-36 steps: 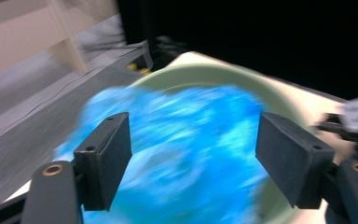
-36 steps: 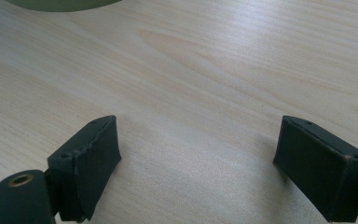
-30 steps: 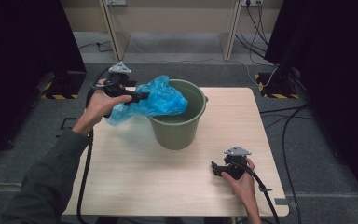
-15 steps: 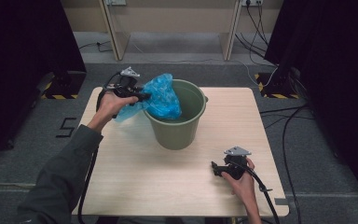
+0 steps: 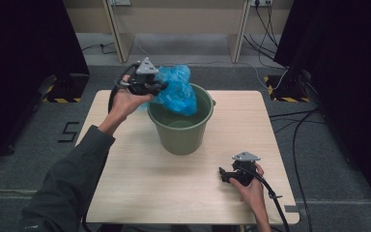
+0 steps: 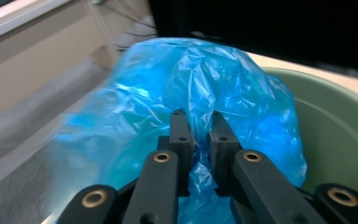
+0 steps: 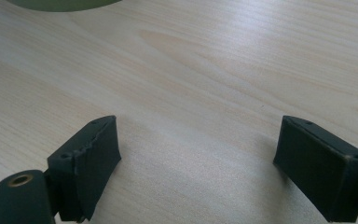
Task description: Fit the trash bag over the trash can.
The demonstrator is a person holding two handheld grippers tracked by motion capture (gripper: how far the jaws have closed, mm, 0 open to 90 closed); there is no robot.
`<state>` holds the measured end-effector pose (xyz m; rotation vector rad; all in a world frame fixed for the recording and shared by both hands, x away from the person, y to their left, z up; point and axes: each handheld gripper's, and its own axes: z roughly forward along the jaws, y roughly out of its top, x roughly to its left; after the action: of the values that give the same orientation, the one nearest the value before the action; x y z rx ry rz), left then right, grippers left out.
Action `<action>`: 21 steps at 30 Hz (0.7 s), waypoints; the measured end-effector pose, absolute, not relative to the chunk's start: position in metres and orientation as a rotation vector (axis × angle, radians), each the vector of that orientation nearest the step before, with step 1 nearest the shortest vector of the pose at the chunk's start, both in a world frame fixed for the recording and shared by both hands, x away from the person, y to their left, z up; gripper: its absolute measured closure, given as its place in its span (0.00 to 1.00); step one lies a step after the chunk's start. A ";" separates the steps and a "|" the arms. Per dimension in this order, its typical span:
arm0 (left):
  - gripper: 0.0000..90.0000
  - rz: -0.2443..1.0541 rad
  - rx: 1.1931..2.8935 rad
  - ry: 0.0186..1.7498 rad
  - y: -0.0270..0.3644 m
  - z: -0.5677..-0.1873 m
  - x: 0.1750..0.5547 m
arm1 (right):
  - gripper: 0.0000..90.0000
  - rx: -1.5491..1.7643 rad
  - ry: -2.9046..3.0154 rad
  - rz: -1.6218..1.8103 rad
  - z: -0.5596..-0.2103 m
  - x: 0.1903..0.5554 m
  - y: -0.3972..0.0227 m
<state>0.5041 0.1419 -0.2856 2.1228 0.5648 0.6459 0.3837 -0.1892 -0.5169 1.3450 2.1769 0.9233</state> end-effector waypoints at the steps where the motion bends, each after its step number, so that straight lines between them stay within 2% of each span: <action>1: 0.91 0.661 2.140 0.539 0.136 -0.289 0.500 | 0.15 1.346 2.177 0.923 -0.517 0.384 -0.189; 2: 0.91 0.692 2.197 0.480 0.120 -0.300 0.492 | 0.15 1.345 2.176 0.924 -0.517 0.384 -0.189; 5: 0.85 0.645 2.237 0.465 0.110 -0.313 0.490 | 0.15 1.345 2.178 0.923 -0.517 0.384 -0.189; 9: 0.58 0.525 2.233 0.513 0.105 -0.324 0.495 | 0.15 1.339 2.180 0.922 -0.517 0.384 -0.190; 10: 0.58 0.502 2.218 0.520 0.106 -0.321 0.495 | 0.15 1.339 2.180 0.922 -0.517 0.384 -0.190; 13: 0.36 0.515 2.087 0.551 0.124 -0.299 0.490 | 0.15 1.339 2.183 0.921 -0.517 0.384 -0.190; 20: 0.31 0.558 1.995 0.688 0.168 -0.276 0.496 | 0.15 1.336 2.180 0.921 -0.517 0.383 -0.190; 21: 0.27 0.576 2.002 0.737 0.181 -0.278 0.499 | 0.15 1.337 2.179 0.921 -0.517 0.383 -0.189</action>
<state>0.4995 0.1813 -0.2777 2.0017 0.7373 0.5757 0.3831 -0.1894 -0.5170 1.3370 2.1787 0.9210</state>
